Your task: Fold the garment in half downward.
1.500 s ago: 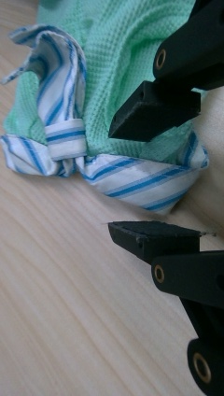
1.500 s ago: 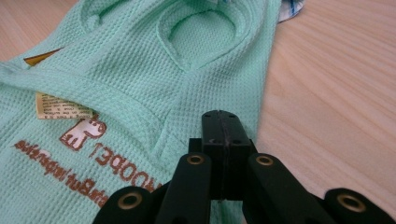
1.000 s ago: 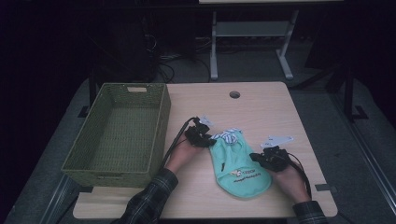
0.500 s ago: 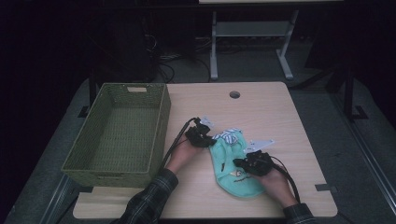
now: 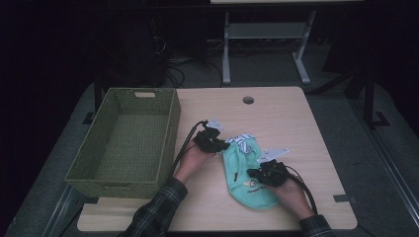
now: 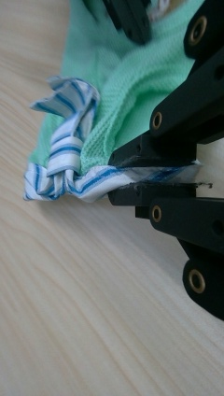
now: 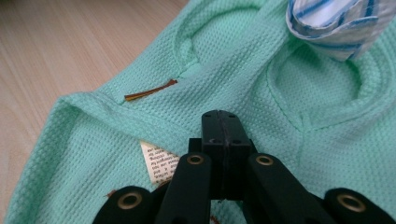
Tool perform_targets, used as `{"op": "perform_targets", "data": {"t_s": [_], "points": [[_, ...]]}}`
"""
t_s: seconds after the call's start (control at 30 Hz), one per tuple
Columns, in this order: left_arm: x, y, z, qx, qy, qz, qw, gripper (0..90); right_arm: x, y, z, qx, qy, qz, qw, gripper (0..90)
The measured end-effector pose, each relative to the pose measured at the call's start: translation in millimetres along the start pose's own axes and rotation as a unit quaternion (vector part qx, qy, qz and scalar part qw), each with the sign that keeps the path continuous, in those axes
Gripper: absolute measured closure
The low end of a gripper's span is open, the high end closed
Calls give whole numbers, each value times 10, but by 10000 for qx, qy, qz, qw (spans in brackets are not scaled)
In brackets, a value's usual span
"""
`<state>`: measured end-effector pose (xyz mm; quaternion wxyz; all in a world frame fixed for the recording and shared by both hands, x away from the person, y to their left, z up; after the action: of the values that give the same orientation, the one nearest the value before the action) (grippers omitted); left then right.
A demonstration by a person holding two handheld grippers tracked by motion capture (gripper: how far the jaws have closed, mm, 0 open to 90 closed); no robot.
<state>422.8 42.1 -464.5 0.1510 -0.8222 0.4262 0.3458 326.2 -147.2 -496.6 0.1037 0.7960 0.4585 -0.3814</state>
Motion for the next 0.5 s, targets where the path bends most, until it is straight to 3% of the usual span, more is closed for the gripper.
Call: {"op": "perform_targets", "data": {"t_s": [0.17, 0.5], "points": [[-156, 81, -113, -132, 315, 197, 9992, 818, 6, 3, -8, 30, -22, -1, 10000, 898], [-400, 213, -253, -49, 662, 465, 9967, 822, 56, 130, -95, 31, -131, 76, 9999, 899]]}}
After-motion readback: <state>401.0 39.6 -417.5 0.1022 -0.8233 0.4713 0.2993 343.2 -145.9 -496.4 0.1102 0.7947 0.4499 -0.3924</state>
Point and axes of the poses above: each handheld gripper's, and its own axes: x roughly forward along the jaws, z roughly out of its underside, y roughly to its right, the point moved 4 cm from there along x, roughly forward along the jaws, and after that the axes turned 7 degrees about -z, right-handed, at the moved point
